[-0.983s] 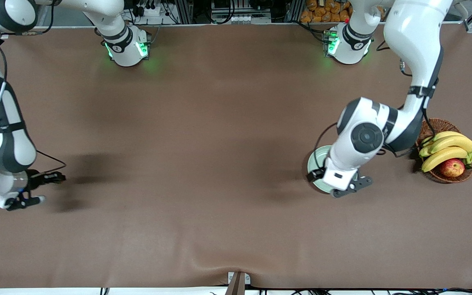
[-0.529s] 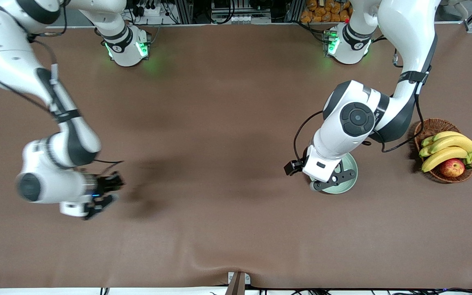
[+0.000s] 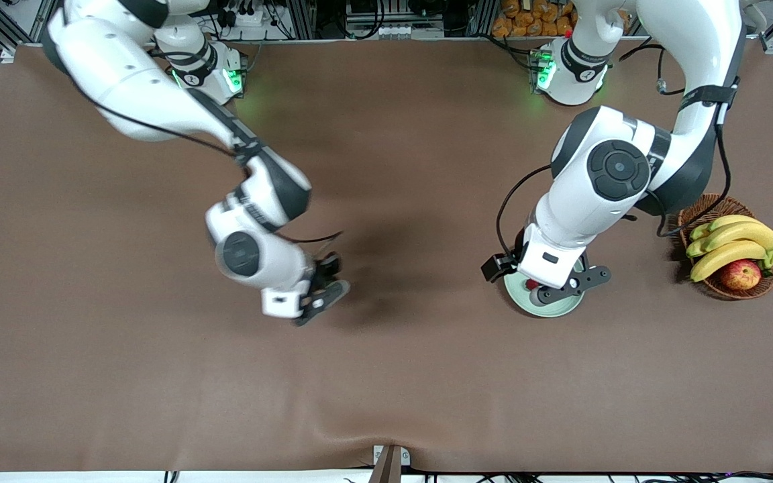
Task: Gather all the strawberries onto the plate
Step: 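Carry the third strawberry to mid-table with the right gripper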
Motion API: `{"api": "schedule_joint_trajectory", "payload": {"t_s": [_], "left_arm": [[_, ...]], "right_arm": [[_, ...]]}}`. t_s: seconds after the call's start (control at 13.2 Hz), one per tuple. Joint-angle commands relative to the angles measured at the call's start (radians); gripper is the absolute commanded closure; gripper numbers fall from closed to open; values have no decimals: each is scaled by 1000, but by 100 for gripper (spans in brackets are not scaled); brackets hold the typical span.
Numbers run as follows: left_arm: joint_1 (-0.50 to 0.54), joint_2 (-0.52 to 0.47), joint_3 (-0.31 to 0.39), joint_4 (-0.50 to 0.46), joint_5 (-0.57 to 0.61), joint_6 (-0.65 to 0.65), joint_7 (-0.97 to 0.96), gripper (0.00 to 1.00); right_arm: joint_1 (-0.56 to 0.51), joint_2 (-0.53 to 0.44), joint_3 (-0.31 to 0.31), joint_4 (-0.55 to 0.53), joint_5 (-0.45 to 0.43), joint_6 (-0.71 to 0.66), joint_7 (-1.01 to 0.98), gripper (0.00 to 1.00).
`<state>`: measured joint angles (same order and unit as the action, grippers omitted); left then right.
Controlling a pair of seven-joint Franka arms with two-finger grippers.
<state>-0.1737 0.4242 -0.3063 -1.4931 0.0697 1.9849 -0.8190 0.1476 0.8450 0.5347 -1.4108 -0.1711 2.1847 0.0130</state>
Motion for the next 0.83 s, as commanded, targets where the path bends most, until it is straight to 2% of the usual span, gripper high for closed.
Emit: {"api": "schedule_joint_trajectory", "payload": {"t_s": [0.0, 0.15, 0.3, 0.38, 0.45, 0.53, 0.76], "left_arm": [[14, -24, -4, -22, -33, -20, 12, 0], [8, -21, -4, -33, -33, -20, 5, 0], [-7, -9, -5, -36, -34, -20, -5, 0], [-21, -2, -5, -41, -34, -18, -21, 0], [-44, 10, -4, -41, -27, -15, -46, 0], [-74, 22, -2, -39, -21, -9, -66, 0], [-102, 50, -2, -38, -18, 21, -101, 0]], "right_arm": [[104, 42, -42, 21, 15, 38, 141, 100], [156, 63, -44, 23, 10, 50, 261, 100], [191, 83, -58, 19, 10, 122, 283, 100], [228, 88, -83, 19, 10, 160, 300, 90], [266, 88, -123, 21, 12, 176, 326, 43], [285, 82, -145, 23, 8, 178, 350, 0], [251, 42, -147, 24, 10, 161, 349, 0]]}}
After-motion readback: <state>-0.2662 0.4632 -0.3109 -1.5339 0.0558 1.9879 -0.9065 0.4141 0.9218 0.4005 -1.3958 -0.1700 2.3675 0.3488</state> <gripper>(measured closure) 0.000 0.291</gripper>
